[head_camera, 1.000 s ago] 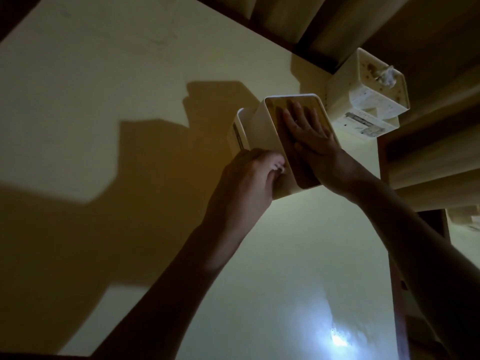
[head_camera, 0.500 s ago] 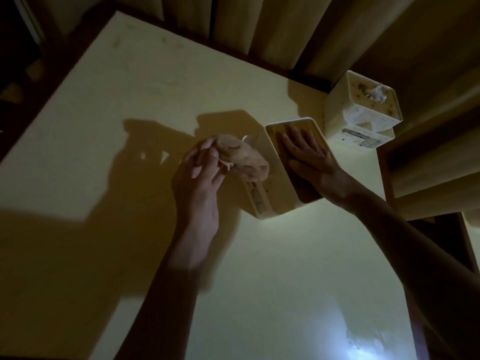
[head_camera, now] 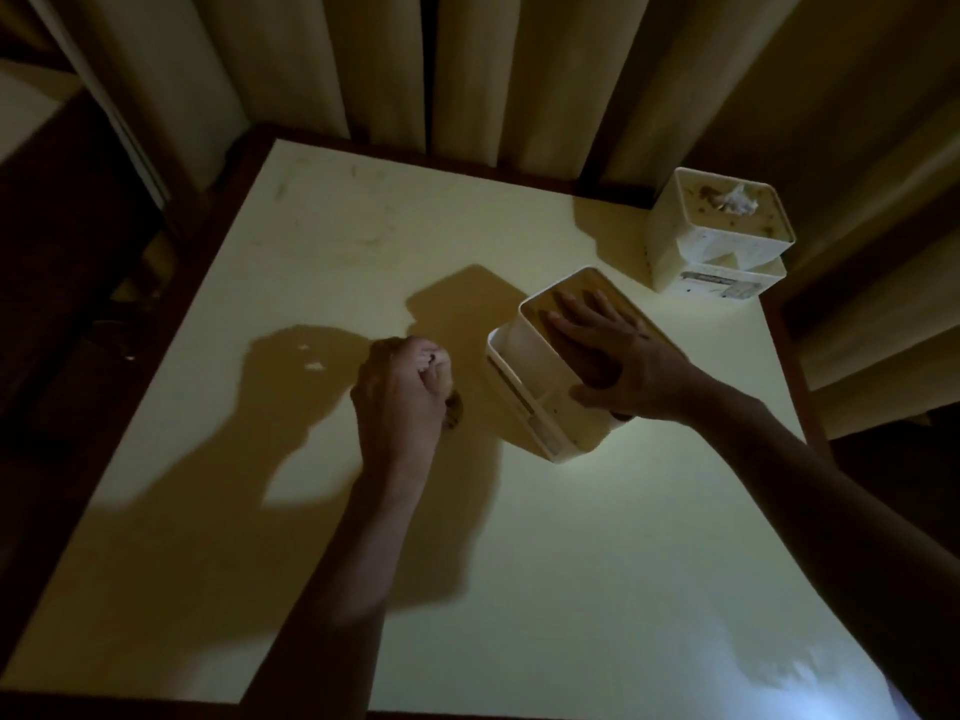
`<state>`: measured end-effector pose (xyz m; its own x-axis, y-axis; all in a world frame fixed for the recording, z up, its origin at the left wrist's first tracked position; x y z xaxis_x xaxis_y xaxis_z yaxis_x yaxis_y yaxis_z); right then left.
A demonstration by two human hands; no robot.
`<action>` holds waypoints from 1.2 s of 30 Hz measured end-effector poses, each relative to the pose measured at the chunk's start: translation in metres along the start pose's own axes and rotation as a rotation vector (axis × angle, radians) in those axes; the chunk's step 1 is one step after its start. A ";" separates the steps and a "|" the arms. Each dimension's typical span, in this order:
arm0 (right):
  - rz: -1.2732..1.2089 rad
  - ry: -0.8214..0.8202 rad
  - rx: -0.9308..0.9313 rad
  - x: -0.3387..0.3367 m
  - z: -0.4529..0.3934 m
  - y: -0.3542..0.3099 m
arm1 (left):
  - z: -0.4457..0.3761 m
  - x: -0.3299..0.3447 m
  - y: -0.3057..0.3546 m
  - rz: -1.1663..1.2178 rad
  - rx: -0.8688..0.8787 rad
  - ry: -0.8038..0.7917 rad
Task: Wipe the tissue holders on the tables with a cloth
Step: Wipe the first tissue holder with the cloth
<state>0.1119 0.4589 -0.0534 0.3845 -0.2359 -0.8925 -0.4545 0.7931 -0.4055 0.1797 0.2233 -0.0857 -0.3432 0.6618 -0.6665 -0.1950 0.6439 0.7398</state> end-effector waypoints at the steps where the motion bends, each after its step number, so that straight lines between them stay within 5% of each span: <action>1: 0.045 -0.033 -0.014 -0.001 0.000 -0.001 | 0.001 0.000 0.006 -0.060 0.039 0.018; 4: 0.041 0.003 0.023 -0.003 0.013 -0.007 | 0.004 0.001 0.032 -0.020 0.199 0.006; 7: -0.120 0.322 0.122 0.005 0.047 -0.013 | -0.001 0.010 0.045 0.103 0.251 -0.185; 10: -0.238 0.628 0.226 0.040 0.085 -0.021 | -0.005 0.029 0.041 0.246 0.132 -0.415; 15: -0.513 0.688 0.354 0.089 0.094 -0.040 | 0.006 0.049 0.026 0.278 -0.035 -0.619; 28: -0.450 0.847 0.323 0.055 0.106 -0.028 | 0.021 0.037 0.055 0.294 -0.014 -0.307; 36: -0.264 0.738 0.283 0.005 0.091 -0.019 | -0.013 0.036 0.110 0.265 -0.029 -0.263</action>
<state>0.1952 0.4934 -0.0319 -0.2203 -0.6637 -0.7148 -0.1664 0.7477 -0.6429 0.1341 0.3130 -0.0267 -0.1384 0.8822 -0.4500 -0.1581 0.4288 0.8894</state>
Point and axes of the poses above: each hand's wrist, its own z-axis away from the middle knuckle, its own x-axis out of the palm, y = z × x, the point moved 4 cm from there along -z, towards the middle knuckle, and after that the axes turned 1 degree about -y, right-handed, at the moved point
